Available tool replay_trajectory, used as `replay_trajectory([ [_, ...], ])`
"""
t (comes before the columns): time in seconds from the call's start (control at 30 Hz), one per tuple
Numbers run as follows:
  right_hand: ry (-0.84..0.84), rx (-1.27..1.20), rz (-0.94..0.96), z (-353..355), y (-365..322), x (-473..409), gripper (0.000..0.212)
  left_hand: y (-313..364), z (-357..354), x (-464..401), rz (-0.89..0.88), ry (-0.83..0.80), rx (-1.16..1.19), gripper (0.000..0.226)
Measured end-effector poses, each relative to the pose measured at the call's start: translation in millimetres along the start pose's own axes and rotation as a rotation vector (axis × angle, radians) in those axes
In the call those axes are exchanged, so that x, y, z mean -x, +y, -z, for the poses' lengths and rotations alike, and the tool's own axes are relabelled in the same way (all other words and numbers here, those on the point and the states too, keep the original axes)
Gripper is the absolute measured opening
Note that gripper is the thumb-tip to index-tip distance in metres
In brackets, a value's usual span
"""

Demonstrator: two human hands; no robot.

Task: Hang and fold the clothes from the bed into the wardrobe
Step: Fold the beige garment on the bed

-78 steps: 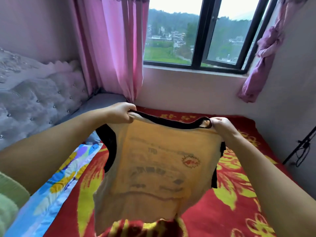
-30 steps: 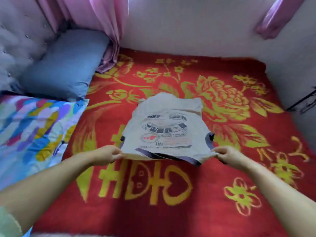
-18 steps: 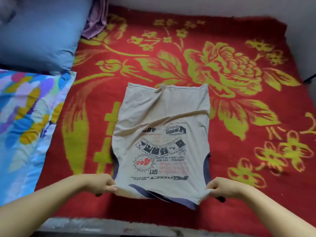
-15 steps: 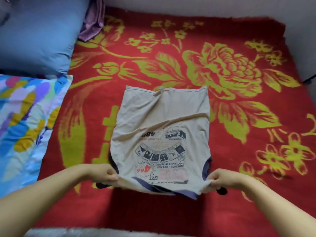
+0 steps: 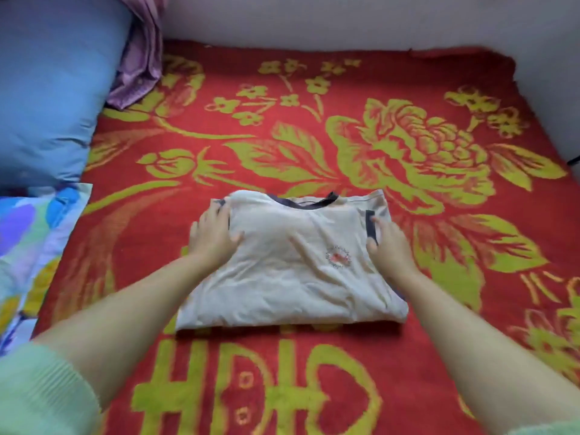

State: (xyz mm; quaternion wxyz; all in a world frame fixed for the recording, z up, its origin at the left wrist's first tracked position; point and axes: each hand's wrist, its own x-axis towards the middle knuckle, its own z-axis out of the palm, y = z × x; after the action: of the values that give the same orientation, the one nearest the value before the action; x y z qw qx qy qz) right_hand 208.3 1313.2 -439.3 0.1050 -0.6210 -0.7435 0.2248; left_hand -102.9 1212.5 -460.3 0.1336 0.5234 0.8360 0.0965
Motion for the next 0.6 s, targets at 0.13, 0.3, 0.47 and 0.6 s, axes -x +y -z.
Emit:
replay_trajectory([
  [0.13,-0.471,0.537,0.170,-66.5,42.6,78.6,0.078,-25.3,-89.5,101.5,-0.383,-0.238,-0.277,0.102],
  [0.3,-0.414,0.663,0.093,-102.9,93.8,95.3,0.085,-78.0,-129.1,128.9,-0.360,-0.316,-0.390,0.063],
  [0.47,-0.298,0.742,0.194,-100.9,103.1,72.4,0.043,-97.5,-113.4,98.4,-0.392,-0.161,-0.411,0.056],
  [0.6,-0.239,0.780,0.270,-78.6,101.6,75.7,0.039,-83.3,-85.7,109.7,-0.414,-0.274,-0.387,0.058],
])
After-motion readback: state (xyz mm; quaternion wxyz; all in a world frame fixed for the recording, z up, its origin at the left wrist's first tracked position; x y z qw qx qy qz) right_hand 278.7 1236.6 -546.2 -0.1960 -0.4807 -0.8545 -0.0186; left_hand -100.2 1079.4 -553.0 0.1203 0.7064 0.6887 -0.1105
